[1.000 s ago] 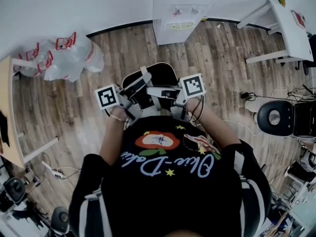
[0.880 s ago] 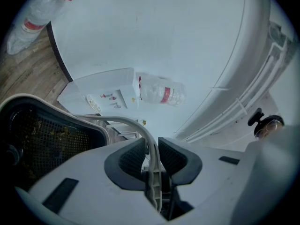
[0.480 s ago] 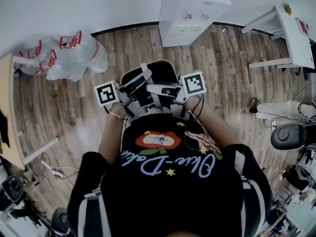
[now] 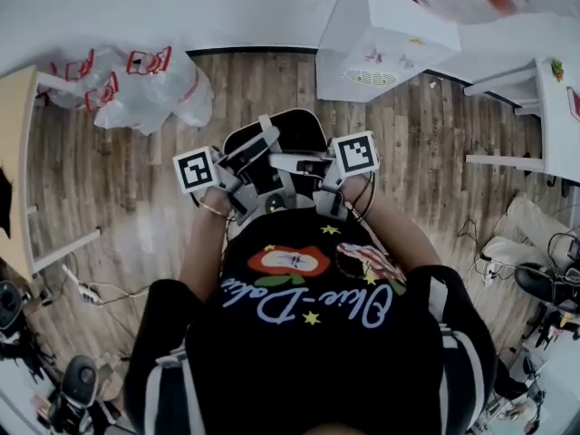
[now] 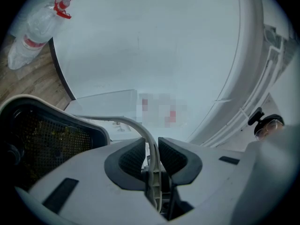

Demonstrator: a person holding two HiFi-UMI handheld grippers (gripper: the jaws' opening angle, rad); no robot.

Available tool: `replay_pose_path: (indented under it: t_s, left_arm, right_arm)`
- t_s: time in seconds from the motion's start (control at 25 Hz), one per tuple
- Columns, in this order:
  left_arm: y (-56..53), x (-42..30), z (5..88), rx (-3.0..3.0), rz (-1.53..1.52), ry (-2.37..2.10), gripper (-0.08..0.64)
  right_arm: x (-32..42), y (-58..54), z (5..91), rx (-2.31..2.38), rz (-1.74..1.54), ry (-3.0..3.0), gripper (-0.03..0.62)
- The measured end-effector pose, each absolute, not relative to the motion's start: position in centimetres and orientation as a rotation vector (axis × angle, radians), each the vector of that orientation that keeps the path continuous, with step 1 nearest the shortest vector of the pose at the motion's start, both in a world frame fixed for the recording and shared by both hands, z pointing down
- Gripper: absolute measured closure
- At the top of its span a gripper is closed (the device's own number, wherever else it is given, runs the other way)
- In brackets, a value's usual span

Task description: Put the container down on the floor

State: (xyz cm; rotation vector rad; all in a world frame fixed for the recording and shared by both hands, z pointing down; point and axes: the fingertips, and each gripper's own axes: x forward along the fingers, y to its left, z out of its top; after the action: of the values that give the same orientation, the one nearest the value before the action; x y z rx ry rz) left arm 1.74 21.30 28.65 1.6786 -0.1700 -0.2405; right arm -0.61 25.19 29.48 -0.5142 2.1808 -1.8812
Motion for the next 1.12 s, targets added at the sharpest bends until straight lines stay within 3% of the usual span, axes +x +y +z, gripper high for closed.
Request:
replay_pose_path:
  t_s: [1.12]
  left_arm:
    - [3.3,5.4,30.2,1.599,-0.416,-0.508,0.495]
  right_arm:
    - [4.0,7.6,30.4,-0.131,-2.063,2.341,0.522]
